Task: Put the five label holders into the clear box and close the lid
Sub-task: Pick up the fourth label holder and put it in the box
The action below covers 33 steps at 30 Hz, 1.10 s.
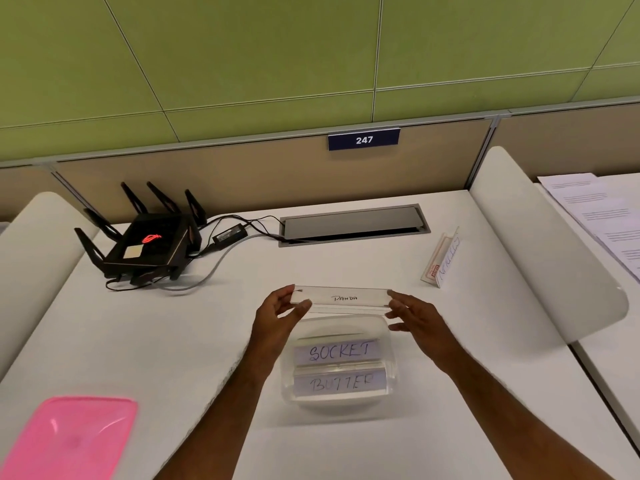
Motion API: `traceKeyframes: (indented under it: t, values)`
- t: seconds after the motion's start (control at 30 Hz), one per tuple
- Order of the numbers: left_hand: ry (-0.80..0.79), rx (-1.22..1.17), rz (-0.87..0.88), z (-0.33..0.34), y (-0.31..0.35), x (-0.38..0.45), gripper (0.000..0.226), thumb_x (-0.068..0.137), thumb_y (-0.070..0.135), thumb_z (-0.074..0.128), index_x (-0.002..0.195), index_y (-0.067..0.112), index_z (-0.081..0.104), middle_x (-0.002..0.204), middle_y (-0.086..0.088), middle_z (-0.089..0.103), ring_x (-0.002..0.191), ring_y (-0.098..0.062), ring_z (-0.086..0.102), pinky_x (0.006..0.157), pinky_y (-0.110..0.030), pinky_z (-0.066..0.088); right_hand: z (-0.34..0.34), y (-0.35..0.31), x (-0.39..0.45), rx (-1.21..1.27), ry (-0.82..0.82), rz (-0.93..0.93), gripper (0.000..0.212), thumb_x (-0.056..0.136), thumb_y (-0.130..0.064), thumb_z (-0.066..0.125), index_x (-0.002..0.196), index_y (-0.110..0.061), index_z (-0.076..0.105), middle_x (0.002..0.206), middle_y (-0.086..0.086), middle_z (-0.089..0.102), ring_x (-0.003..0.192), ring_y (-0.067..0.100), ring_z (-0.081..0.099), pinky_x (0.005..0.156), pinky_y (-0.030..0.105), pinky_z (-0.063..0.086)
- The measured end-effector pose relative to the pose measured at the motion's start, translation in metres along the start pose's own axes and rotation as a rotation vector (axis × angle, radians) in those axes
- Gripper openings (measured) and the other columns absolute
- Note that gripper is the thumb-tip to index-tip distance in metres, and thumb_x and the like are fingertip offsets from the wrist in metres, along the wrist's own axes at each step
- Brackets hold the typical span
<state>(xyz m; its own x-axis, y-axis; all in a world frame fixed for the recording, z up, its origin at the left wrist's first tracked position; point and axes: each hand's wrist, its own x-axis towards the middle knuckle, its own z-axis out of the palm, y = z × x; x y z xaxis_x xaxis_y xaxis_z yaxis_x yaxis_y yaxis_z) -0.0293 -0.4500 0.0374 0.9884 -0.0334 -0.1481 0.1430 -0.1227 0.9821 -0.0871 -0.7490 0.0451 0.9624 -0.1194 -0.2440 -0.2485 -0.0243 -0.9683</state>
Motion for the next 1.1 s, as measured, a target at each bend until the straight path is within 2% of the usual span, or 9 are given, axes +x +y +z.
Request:
traceKeyframes:
  t: [0.07,0.13,0.27,0.4,0.47,0.53,0.67,0.83,1.1]
  values:
    - [0.011,0.021,0.016,-0.004,-0.001,-0.001,0.052,0.074,0.043,0.087,0.121,0.038,0.065,0.112,0.019,0.071,0.109,0.001,0.064,0.079,-0.01,0.053,-0.001,0.002,0.001,-0.03,-0.026,-0.017,0.044,0.097,-0.013,0.061,0.14,-0.003,0.054,0.12,0.022,0.065,0.098,0.021,0.068,0.082,0.037,0.062]
    - [0.001,0.044,0.031,-0.009,-0.002,-0.002,0.053,0.074,0.042,0.087,0.121,0.038,0.064,0.115,0.013,0.071,0.111,-0.001,0.064,0.081,-0.012,0.053,-0.001,0.003,0.001,-0.087,-0.059,-0.048,0.05,0.093,-0.019,0.066,0.141,-0.011,0.055,0.118,0.018,0.064,0.096,0.019,0.069,0.083,0.036,0.062]
    - [-0.053,0.087,0.054,-0.021,-0.007,-0.003,0.064,0.064,0.05,0.09,0.121,0.043,0.063,0.116,0.01,0.071,0.109,-0.007,0.066,0.09,-0.025,0.056,-0.005,0.006,0.0,-0.254,-0.115,-0.116,0.058,0.085,-0.041,0.07,0.14,-0.035,0.052,0.12,0.004,0.064,0.097,0.012,0.07,0.087,0.032,0.059]
    - [-0.131,0.164,0.064,-0.033,-0.011,-0.004,0.076,0.058,0.054,0.093,0.126,0.038,0.063,0.119,0.007,0.071,0.108,-0.017,0.069,0.096,-0.04,0.056,-0.009,0.007,0.0,-0.407,-0.175,-0.106,0.074,0.075,-0.053,0.075,0.143,-0.041,0.05,0.121,-0.007,0.065,0.104,0.008,0.069,0.096,0.031,0.054]
    - [-0.15,0.219,0.079,-0.038,-0.01,-0.006,0.077,0.057,0.053,0.094,0.125,0.038,0.063,0.118,0.009,0.071,0.106,-0.015,0.07,0.094,-0.039,0.058,-0.008,0.007,0.0,-0.426,-0.195,-0.094,0.078,0.07,-0.049,0.079,0.143,-0.037,0.051,0.123,-0.004,0.065,0.108,0.01,0.068,0.099,0.035,0.053]
    - [-0.155,0.271,0.102,-0.04,-0.009,-0.009,0.073,0.058,0.049,0.095,0.123,0.04,0.063,0.116,0.014,0.071,0.105,-0.01,0.07,0.091,-0.032,0.059,-0.007,0.006,-0.001,-0.434,-0.208,-0.096,0.079,0.069,-0.046,0.081,0.141,-0.033,0.052,0.124,-0.001,0.065,0.111,0.013,0.067,0.1,0.037,0.053]
    - [-0.143,0.32,0.109,-0.043,-0.008,-0.012,0.07,0.058,0.044,0.095,0.119,0.042,0.061,0.114,0.021,0.069,0.105,-0.002,0.068,0.084,-0.023,0.058,-0.003,0.007,0.001,-0.408,-0.216,-0.088,0.069,0.076,-0.032,0.085,0.138,-0.031,0.054,0.125,-0.002,0.065,0.116,0.014,0.065,0.1,0.036,0.053]
    - [-0.13,0.351,0.108,-0.043,-0.012,-0.014,0.07,0.058,0.042,0.096,0.118,0.041,0.06,0.113,0.023,0.069,0.106,0.001,0.067,0.084,-0.024,0.058,-0.002,0.012,-0.002,-0.478,-0.215,-0.153,0.063,0.084,-0.041,0.077,0.141,-0.037,0.05,0.132,-0.012,0.06,0.119,0.002,0.06,0.088,0.013,0.051]
    - [-0.119,0.397,0.097,-0.041,-0.017,-0.015,0.068,0.058,0.04,0.096,0.116,0.041,0.06,0.112,0.025,0.069,0.105,0.004,0.066,0.085,-0.024,0.058,-0.002,0.019,0.001,-0.596,-0.191,-0.189,0.059,0.088,-0.042,0.073,0.141,-0.039,0.047,0.133,-0.017,0.055,0.113,-0.014,0.054,0.084,0.008,0.049]
